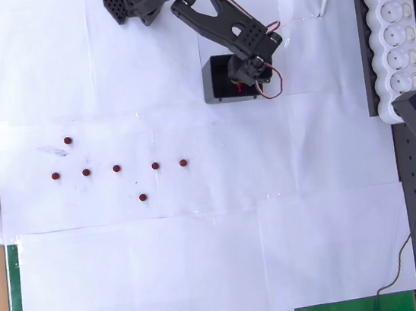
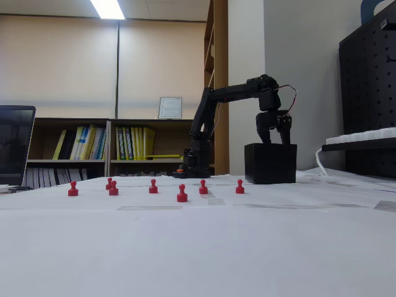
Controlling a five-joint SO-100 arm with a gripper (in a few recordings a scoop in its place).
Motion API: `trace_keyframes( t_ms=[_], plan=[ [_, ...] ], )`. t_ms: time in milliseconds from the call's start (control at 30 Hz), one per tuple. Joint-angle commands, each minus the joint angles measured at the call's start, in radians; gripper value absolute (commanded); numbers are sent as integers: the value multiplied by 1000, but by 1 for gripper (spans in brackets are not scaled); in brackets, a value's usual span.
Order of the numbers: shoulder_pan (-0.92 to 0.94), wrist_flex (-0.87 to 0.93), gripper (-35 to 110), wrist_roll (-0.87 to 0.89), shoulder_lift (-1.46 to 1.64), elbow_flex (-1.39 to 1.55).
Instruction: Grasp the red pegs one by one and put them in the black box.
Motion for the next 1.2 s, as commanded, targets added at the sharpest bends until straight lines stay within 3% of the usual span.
trace_keyframes(
  t_ms=[0, 233, 400, 567, 733, 900, 1167],
  plan=[
    [48, 37, 16, 8, -245, 0],
    [273, 126, 16, 178, -621, -52],
    [584, 43, 16, 515, -784, -483],
    [965, -393, 16, 798, -845, -945],
    [1207, -862, 15, 942, -836, -1235],
    [1302, -1313, 15, 954, -724, -1390],
    [1356, -1641, 15, 911, -506, -1368]
  ],
)
